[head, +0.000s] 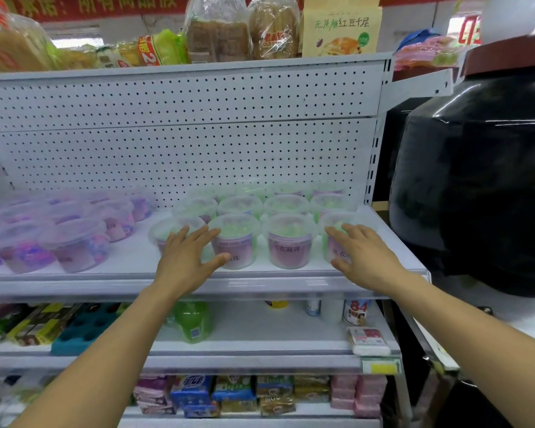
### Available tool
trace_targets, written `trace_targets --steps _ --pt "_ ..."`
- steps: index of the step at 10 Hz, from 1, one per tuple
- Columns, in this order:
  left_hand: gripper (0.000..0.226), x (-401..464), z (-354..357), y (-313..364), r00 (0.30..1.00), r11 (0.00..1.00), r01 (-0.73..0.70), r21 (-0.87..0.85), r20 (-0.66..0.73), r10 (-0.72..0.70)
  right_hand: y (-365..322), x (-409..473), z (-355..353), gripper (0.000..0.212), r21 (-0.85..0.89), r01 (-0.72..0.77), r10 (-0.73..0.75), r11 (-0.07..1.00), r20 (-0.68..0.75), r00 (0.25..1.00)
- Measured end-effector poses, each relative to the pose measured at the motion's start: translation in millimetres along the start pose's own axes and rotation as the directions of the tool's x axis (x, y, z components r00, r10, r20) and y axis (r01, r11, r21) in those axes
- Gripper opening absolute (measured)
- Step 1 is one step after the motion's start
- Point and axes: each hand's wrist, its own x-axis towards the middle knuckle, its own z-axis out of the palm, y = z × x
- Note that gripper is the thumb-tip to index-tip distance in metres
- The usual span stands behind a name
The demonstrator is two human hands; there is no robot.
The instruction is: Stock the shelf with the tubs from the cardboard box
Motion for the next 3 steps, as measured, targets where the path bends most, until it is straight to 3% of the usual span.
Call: trace_targets --steps 2,3 --pt "0.077 -3 -18 4 0.986 1.0 -0.011 0.025 0.167 0.007 -18 -5 -11 0.072 0.022 -0.076 0.074 0.997 0.07 0.995" --pt "0.079 -18 -21 5 0.993 0.997 -0.064 0.05 0.106 0.058 -47 -17 -15 0.07 0.026 -0.037 0.037 0.999 0.0 0.999"
